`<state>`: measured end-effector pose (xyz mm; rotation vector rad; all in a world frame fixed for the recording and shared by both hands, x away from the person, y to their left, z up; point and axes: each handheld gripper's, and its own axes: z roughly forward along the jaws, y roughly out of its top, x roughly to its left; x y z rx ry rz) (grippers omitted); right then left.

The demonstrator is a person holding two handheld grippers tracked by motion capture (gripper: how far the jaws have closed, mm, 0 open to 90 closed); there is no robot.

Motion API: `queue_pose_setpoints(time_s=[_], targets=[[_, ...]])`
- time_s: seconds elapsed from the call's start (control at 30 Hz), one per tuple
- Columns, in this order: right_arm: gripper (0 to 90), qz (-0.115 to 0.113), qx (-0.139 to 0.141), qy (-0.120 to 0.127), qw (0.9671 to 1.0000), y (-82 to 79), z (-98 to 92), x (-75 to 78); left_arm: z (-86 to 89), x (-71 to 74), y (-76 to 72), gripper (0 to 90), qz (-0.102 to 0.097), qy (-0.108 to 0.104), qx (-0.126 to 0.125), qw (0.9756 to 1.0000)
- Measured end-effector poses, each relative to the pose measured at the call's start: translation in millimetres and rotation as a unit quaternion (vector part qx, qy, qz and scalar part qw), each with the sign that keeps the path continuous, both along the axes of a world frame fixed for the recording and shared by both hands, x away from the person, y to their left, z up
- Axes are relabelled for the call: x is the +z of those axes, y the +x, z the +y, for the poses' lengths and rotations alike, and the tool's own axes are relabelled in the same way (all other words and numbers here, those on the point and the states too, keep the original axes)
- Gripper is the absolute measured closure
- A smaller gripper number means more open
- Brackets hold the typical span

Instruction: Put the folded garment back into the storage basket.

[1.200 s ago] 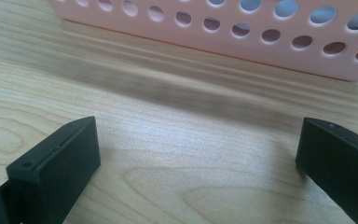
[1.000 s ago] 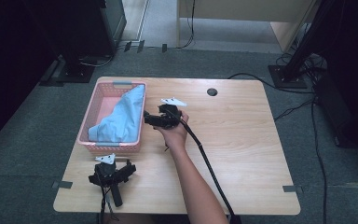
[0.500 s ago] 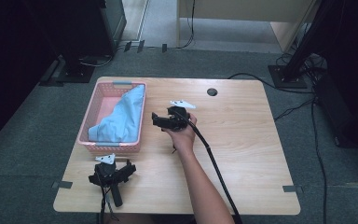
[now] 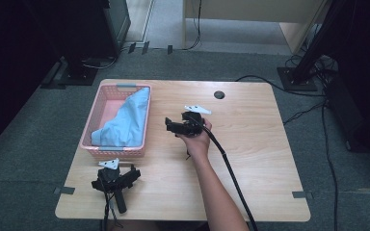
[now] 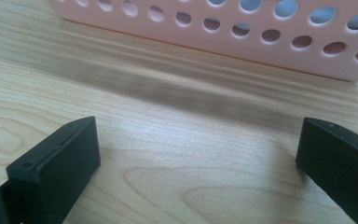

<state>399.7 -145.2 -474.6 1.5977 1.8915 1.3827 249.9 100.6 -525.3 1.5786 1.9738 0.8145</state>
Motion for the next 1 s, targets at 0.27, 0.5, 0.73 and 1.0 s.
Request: queue_pose_setpoints(time_s=[0.27, 0.5, 0.73, 1.0], targets=[[4.6, 0.007, -0.011, -0.003, 0.9999, -3.4, -15.9, -4.2, 0.0, 0.0, 0.0, 0.0, 0.0, 0.0, 0.0, 1.0], [4.6, 0.005, -0.019, -0.003, 0.9998, -7.4, -28.6, -4.9, 0.0, 0.0, 0.0, 0.0, 0.0, 0.0, 0.0, 1.0], [4.6, 0.009, -0.028, -0.002, 0.9996, -11.8, -41.7, -8.5, 0.0, 0.0, 0.0, 0.0, 0.0, 0.0, 0.0, 1.0], [4.7, 0.016, -0.039, -0.002, 0.9991, -16.1, -56.1, -14.7, 0.0, 0.0, 0.0, 0.0, 0.0, 0.0, 0.0, 1.0]])
